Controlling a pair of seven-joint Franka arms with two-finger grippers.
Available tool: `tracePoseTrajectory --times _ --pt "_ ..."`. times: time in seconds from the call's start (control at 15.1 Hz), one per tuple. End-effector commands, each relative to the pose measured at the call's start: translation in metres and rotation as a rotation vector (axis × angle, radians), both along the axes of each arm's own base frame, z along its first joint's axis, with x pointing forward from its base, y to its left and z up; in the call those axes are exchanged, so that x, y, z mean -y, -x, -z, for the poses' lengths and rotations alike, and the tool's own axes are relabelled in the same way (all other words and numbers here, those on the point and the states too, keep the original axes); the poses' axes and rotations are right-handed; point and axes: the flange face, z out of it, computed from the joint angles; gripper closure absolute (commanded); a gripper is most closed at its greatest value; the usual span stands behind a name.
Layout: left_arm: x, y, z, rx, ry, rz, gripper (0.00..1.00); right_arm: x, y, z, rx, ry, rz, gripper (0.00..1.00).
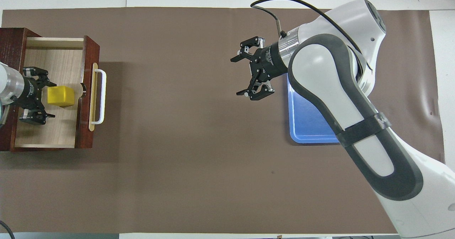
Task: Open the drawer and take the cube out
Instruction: 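Close the left gripper on the yellow cube inside the drawer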
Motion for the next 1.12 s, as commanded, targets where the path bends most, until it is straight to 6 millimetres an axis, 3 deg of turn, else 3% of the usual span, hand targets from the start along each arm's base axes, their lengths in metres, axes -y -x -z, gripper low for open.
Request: tracePoseTrajectory --times 0.0,0.33,0.4,0.6,0.66,0.73,0.79,0.99,1.06 --pt "0.003 0.008 -0.002 0.016 0.005 0.006 0.00 0.005 0.003 -0.003 -0.008 -0.012 0.038 0.00" --pt "0.004 0.009 -0.002 0.016 0.005 0.011 0.00 0.010 0.002 -0.010 0.000 -0.018 0.046 0.00" --pt "0.002 0.009 -0.002 0.017 0.005 0.008 0.05 0.011 0.002 -0.010 0.000 -0.018 0.047 0.00" --pt "0.004 0.008 -0.002 0.025 0.004 0.005 0.39 0.011 0.002 -0.009 0.000 -0.016 0.048 0.00" --pt "0.005 0.008 -0.002 0.025 0.005 0.007 0.55 0.011 0.002 -0.009 -0.001 -0.016 0.048 0.00" --pt "0.005 0.008 -0.003 0.027 0.004 0.007 0.91 0.012 0.002 -0.009 -0.001 -0.015 0.049 0.00" --pt "0.006 0.007 -0.003 0.030 0.004 0.008 1.00 0.012 0.002 -0.009 -0.001 -0.015 0.049 0.00" --pt "0.006 0.001 -0.008 0.043 0.003 0.018 1.00 0.013 0.002 -0.009 -0.002 -0.015 0.050 0.00" --pt "0.005 -0.006 -0.019 0.064 0.001 0.018 1.00 0.013 0.002 -0.009 -0.002 -0.015 0.050 0.00"
